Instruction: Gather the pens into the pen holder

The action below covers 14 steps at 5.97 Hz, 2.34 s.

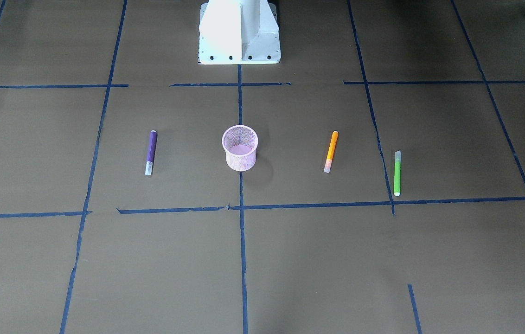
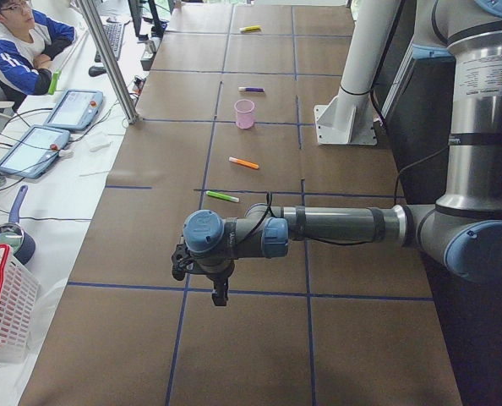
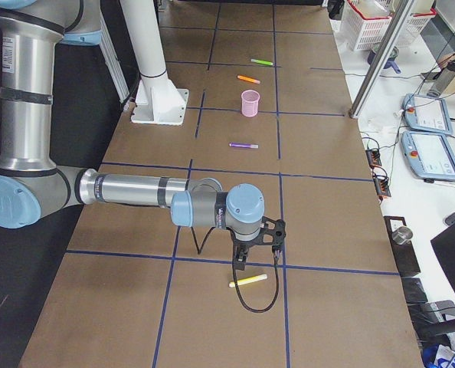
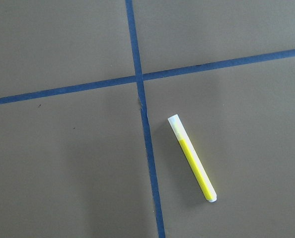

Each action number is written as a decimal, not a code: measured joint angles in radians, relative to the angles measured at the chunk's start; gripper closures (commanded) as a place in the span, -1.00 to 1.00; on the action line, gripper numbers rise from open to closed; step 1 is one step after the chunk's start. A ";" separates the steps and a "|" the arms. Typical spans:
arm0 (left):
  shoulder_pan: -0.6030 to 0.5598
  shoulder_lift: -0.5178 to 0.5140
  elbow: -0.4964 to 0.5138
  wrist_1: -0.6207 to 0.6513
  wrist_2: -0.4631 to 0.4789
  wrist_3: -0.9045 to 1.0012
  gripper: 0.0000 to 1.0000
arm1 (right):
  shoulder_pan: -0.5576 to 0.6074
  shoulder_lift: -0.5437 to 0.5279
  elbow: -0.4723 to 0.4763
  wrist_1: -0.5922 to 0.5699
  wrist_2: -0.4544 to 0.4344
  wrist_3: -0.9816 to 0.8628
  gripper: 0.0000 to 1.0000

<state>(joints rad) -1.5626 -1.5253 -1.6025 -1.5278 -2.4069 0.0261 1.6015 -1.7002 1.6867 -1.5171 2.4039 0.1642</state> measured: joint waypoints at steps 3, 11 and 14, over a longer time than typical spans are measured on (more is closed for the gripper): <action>0.001 -0.005 -0.005 -0.002 0.000 0.000 -1.00 | 0.000 0.001 0.004 0.001 -0.003 0.000 -1.00; 0.288 -0.201 -0.065 -0.092 0.000 -0.119 -1.00 | 0.000 0.019 0.013 0.009 0.007 0.000 -1.00; 0.484 -0.309 -0.066 -0.121 0.091 -0.348 -1.00 | -0.001 0.039 0.057 0.003 0.012 0.001 -1.00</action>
<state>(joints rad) -1.0791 -1.8347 -1.6686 -1.6490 -2.3161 -0.3215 1.6002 -1.6616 1.7433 -1.5145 2.4163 0.1649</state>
